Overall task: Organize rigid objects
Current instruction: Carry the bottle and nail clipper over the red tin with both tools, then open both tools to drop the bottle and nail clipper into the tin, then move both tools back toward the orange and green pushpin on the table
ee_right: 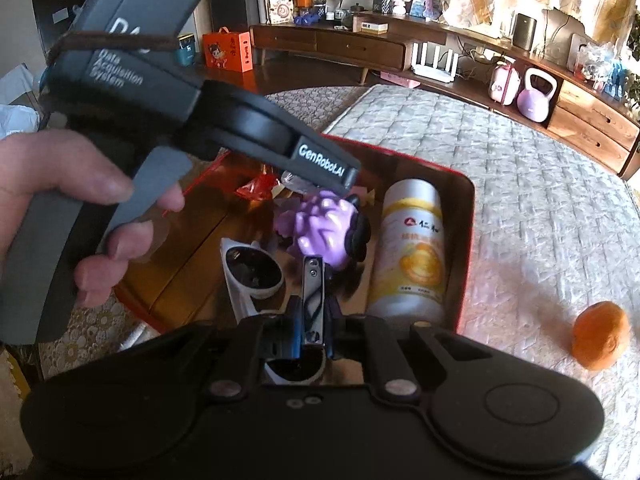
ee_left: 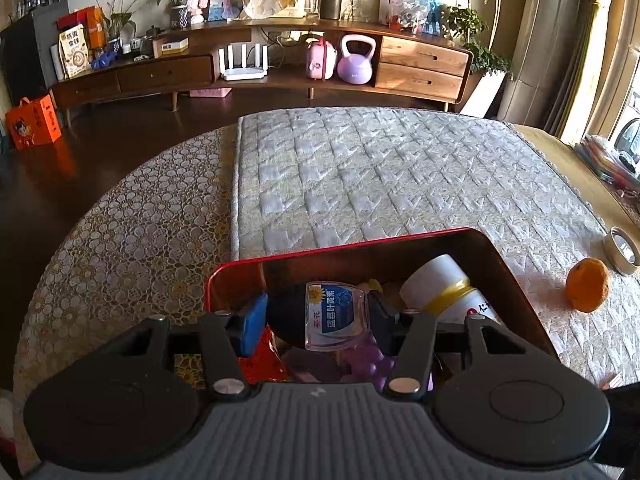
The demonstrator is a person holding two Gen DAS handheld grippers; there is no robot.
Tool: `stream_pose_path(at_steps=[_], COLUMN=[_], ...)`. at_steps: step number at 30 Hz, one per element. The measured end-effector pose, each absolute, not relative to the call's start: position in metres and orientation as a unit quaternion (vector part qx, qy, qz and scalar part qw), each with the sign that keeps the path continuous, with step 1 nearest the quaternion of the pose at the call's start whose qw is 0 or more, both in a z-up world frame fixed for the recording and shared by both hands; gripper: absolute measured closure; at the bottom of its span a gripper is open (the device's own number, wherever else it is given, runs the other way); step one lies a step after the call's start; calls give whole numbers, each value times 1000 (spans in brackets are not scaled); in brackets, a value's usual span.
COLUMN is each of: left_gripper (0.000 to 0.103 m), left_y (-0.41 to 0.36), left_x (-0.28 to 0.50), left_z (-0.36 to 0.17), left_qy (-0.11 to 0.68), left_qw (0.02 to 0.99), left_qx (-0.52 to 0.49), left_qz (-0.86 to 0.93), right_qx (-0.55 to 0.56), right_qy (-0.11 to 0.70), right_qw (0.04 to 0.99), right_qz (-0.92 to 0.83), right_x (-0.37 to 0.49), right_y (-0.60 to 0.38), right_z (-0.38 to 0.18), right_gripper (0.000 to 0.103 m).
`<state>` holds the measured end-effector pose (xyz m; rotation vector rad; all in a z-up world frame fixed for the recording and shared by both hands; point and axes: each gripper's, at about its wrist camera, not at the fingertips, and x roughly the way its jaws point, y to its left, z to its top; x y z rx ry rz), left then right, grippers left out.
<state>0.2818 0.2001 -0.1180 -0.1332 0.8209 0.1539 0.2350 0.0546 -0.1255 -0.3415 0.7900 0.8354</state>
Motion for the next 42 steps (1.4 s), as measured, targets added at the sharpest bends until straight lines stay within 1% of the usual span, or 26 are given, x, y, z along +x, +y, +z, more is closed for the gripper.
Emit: stream_pose_path(at_steps=[6, 11, 16, 20, 25, 29, 31, 42], left_gripper=[50, 50, 49, 39, 39, 39, 39, 39], left_y=[198, 196, 195, 195, 195, 190, 187, 166], left_x=[285, 286, 284, 278, 268, 258, 252, 218], left_z=[-123, -123, -119, -110, -95, -84, -79, -51], left_qy=[402, 405, 407, 397, 382, 376, 374, 355], left_qw=[910, 909, 907, 911, 916, 919, 920, 930], left_qx=[-60, -62, -64, -66, -78, -75, -72, -64], left_qz=[77, 80, 90, 92, 95, 93, 93, 78], right_qx=[-155, -137, -121, -110, -96, -82, -78, -59], right_qy=[370, 370, 374, 373, 369, 362, 358, 337], right_qw=[828, 830, 828, 831, 836, 841, 844, 856], right_qz=[391, 394, 399, 398, 395, 393, 392, 389], right_x=[235, 233, 231, 228, 224, 220, 217, 204], right_y=[52, 46, 39, 31, 21, 10, 5, -32], right_z=[-124, -116, -110, -104, -94, -85, -81, -57], right_gripper=[83, 81, 71, 66, 61, 49, 48, 32])
